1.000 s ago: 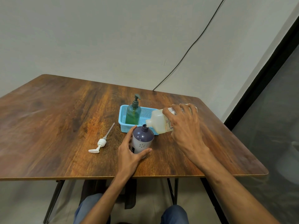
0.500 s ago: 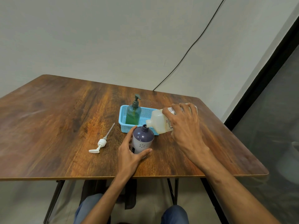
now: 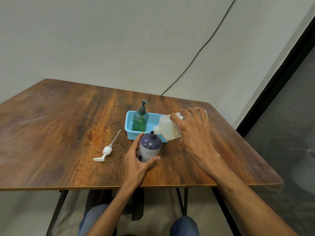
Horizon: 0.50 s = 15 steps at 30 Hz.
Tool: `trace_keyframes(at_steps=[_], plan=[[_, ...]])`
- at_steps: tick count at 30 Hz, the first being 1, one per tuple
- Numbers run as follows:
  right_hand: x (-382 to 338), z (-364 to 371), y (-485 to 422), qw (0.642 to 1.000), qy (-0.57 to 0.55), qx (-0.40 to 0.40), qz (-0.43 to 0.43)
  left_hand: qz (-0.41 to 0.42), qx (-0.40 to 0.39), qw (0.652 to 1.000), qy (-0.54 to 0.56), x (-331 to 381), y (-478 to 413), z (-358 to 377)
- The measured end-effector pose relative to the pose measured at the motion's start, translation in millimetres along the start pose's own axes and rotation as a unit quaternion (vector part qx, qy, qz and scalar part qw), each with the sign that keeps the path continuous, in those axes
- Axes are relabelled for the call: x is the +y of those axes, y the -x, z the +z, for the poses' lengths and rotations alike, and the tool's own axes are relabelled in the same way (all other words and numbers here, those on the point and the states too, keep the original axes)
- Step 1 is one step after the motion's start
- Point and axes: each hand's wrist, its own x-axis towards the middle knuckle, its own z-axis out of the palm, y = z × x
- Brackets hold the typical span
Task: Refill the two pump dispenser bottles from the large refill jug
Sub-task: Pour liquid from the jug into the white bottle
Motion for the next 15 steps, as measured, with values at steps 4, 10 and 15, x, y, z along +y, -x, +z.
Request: trace_keyframes(at_steps=[4,10,15], plan=[[0.1,0.2,-0.5,1.0,0.006,0.003,-0.003,0.001,0.0,1.0,0.003,1.0,0.4,0.2],[-0.2,-3.0,-1.0,1.0,0.009,-0.008,-0.008,-0.001,-0.002,1.0,0.005,2.1,0.9,0.1],[-0.4,-5.3,-1.3,1.0,0.01,-0.011,-0.014,0.0,-0.002,1.0,0.001,0.8,0.8,-0.3]])
